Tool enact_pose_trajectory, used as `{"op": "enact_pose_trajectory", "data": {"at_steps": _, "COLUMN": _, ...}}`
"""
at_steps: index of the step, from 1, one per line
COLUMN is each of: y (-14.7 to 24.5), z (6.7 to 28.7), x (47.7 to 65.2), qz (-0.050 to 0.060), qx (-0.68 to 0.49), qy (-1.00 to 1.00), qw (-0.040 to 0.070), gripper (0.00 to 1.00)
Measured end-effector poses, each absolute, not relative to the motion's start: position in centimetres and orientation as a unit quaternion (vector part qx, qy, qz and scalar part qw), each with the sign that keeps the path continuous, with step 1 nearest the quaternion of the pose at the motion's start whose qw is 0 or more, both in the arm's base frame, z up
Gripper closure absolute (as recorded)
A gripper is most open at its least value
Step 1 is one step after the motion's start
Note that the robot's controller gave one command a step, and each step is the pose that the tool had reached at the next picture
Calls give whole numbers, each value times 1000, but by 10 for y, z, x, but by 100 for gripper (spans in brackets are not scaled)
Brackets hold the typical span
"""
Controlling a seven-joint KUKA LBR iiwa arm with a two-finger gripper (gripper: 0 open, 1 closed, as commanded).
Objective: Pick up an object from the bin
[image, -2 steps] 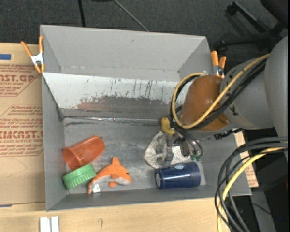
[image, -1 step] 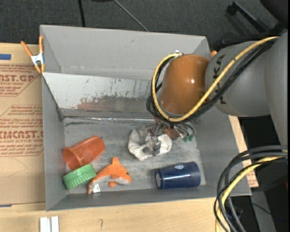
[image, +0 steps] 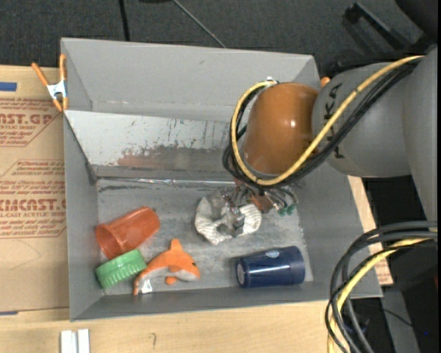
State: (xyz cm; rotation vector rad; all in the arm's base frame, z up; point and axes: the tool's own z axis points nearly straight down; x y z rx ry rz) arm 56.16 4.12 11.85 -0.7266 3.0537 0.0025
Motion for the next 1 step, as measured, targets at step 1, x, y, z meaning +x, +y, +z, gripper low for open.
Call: {"op": "enact_pose_trajectory", "data": {"at_steps": 1, "y": 42, "z": 213, "x": 564, "qz": 0, "qx": -243, "qy": 970, "qw": 2, "gripper": 100}}
